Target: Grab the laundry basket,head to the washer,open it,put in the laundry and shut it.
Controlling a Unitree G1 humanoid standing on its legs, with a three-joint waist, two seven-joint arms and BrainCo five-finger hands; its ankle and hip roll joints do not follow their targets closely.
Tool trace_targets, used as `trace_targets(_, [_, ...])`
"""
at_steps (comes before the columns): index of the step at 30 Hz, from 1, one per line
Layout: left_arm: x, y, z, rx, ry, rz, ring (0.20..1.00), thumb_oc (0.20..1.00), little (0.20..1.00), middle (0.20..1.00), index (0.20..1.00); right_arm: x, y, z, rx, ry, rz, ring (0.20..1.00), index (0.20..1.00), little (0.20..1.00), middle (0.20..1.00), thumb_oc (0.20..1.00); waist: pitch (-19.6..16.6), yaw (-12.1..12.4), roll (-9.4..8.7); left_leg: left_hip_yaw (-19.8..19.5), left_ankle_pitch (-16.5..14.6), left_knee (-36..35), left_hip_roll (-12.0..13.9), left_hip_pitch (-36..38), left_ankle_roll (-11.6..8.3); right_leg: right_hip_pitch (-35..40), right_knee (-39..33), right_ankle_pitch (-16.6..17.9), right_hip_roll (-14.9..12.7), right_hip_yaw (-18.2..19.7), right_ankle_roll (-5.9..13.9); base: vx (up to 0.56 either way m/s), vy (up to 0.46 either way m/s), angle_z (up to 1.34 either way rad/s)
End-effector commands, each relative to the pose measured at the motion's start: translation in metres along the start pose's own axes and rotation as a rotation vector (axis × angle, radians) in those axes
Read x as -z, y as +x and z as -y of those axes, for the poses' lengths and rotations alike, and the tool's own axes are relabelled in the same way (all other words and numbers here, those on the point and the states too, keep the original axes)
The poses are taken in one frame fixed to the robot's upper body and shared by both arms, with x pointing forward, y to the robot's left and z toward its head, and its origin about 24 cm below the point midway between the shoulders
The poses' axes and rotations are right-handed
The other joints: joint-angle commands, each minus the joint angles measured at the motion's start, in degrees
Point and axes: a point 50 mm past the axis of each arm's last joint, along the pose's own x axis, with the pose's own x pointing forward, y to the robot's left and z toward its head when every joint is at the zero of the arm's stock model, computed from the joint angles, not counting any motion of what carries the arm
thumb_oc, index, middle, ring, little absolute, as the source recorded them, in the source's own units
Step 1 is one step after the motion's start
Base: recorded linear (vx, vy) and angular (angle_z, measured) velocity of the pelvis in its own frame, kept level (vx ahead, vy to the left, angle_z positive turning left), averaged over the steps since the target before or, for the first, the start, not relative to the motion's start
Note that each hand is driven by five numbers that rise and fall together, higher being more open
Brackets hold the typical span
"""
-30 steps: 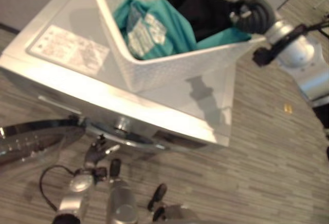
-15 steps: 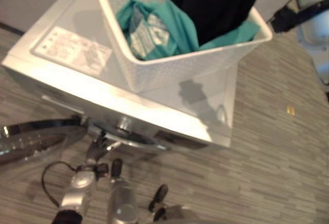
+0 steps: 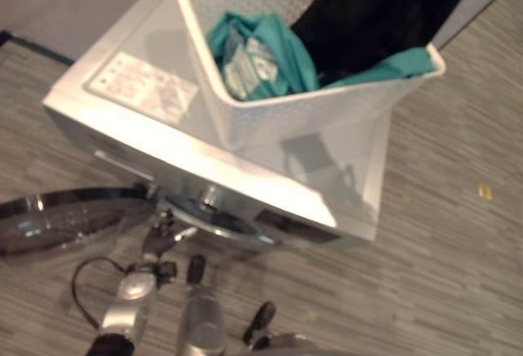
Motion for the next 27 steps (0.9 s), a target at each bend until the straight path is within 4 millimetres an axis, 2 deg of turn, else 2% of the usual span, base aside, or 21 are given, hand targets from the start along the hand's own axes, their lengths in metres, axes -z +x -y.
trace_targets(1, [-0.011,0.001,-0.014,0.001,0.117,0.067,1.0,1.0,1.0,1.0,1.0,0.008,0.027,0.045,0.198,-0.203,0.011,0.2,0.2,0.2,0.2,0.2,-5.3,1.9,-3.2,-2.9,-0.4,-4.2,0.2,-0.5,1.65,4.5,3.6,-6.9,-2.5,2.1,4.28,0.04,-0.02,0.13])
trace_targets(11, [-0.008,-0.001,-0.022,-0.026,0.134,0.059,1.0,1.0,1.0,1.0,1.0,0.006,0.056,0.066,0.225,-0.402,0.023,0.2,0.2,0.2,0.2,0.2,-6.9,2.8,-3.61,-3.4,-0.5,-4.0,0.1,0.2,1.24,5.8,3.5,-7.3,-2.3,1.4,4.27,0.02,-0.002,0.06])
trace_targets(19, [-0.008,-0.002,-0.03,-0.042,0.164,0.057,1.0,1.0,1.0,1.0,1.0,0.008,0.075,0.087,0.261,-0.522,-0.014,0.2,0.2,0.2,0.2,0.2,-9.4,1.9,-3.41,-3.4,-0.4,-4.5,0.2,1.9,0.88,7.2,3.4,-7.8,-2.1,1.6,4.07,0.01,0.0,0.05])
trace_targets(27, [-0.01,-0.003,-0.035,-0.054,0.167,0.065,1.0,1.0,1.0,1.0,1.0,0.014,0.088,0.109,0.293,-0.557,-0.079,0.2,0.2,0.2,0.2,0.2,-11.3,1.0,-2.83,-3.4,0.0,-4.8,0.5,3.1,0.41,8.1,3.2,-8.0,-2.0,1.5,3.91,0.0,0.0,0.0])
